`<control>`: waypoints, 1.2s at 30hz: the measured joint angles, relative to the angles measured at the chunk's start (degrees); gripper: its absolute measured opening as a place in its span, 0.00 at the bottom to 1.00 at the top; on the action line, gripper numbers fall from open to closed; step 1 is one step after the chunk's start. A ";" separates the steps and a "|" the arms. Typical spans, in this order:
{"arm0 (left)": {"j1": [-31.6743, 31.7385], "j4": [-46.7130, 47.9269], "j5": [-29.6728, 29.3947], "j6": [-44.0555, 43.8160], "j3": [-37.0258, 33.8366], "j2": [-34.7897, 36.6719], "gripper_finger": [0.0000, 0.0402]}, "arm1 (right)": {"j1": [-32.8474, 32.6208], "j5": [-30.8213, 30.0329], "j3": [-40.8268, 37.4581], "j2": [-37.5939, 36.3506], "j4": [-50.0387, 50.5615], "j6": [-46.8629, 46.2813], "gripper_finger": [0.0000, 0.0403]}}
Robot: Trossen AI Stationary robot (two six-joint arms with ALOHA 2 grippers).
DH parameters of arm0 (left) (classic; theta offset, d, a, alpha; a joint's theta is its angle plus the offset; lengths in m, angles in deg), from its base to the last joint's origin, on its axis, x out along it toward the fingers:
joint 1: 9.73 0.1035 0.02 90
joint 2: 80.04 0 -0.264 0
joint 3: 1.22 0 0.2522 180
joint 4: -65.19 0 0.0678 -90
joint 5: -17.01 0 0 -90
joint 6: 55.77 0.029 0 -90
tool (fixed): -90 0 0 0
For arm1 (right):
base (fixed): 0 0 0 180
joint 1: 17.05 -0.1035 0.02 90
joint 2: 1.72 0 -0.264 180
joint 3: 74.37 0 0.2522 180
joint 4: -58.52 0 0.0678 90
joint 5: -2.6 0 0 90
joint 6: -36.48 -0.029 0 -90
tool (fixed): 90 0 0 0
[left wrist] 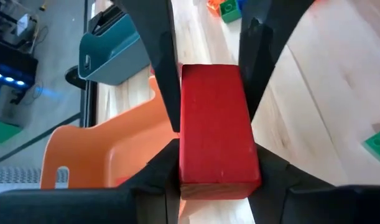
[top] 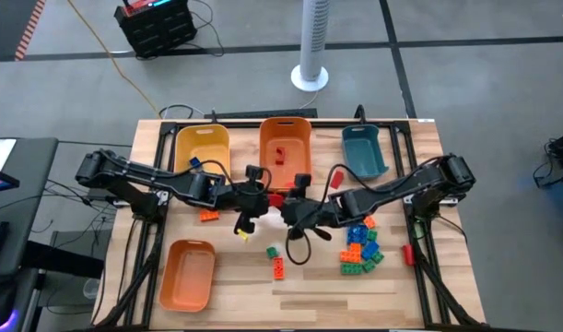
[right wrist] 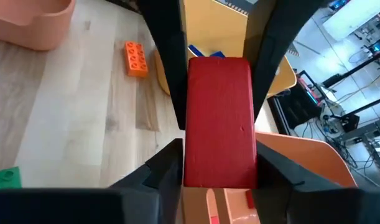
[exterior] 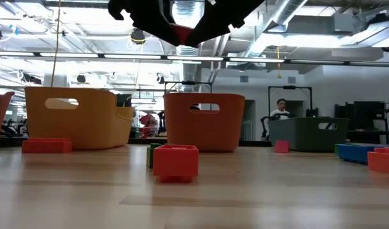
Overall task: Sort blocks
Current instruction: Put the red wooden block into the top orange bin, then put the orange game piece into the blue bin
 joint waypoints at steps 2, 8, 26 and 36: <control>0.06 -0.58 -0.11 0.26 0.00 0.00 0.31 | 0.12 -0.78 0.04 -0.18 1.78 -0.58 0.51; 4.05 0.46 0.30 -0.84 0.02 0.02 0.31 | 0.37 -5.86 0.09 -4.73 18.56 -9.87 0.61; 25.82 -2.38 13.72 -5.81 0.07 -9.20 0.48 | -9.60 -7.47 -7.53 -7.26 35.82 -38.96 0.62; 23.93 1.20 12.01 -2.95 6.23 -7.68 0.63 | -10.62 7.32 -7.56 -7.87 49.47 -49.55 0.62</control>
